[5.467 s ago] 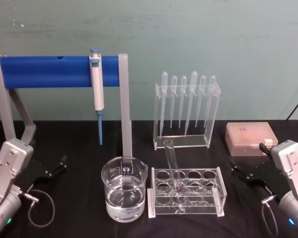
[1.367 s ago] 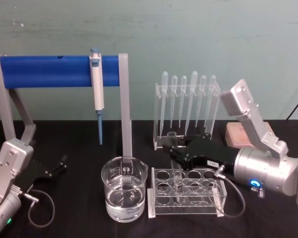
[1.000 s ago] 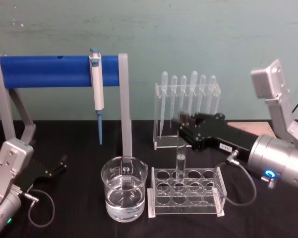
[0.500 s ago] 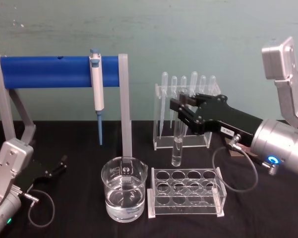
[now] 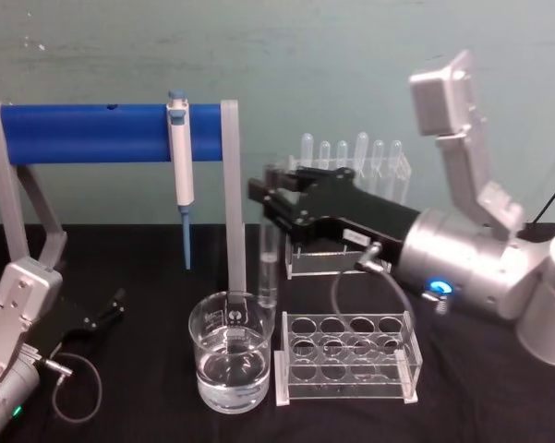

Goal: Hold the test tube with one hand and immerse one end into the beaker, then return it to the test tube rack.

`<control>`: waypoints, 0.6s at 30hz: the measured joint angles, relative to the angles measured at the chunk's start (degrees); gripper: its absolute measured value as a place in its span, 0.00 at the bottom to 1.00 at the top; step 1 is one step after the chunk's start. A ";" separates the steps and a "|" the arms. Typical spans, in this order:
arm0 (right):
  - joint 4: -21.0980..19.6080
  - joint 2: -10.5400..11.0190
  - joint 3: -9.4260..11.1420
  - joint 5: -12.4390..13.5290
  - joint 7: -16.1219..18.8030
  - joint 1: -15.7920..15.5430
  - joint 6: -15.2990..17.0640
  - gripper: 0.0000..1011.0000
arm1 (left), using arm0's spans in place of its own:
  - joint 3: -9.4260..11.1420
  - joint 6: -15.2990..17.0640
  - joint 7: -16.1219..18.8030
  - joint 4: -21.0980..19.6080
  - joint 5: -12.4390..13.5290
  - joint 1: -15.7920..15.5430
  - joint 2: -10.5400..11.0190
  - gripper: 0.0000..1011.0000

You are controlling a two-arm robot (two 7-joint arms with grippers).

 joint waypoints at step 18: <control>7.73 -5.10 -5.05 -6.55 2.54 -0.66 -9.17 0.22 | 0.00 0.00 0.00 0.00 0.00 0.00 0.00 0.99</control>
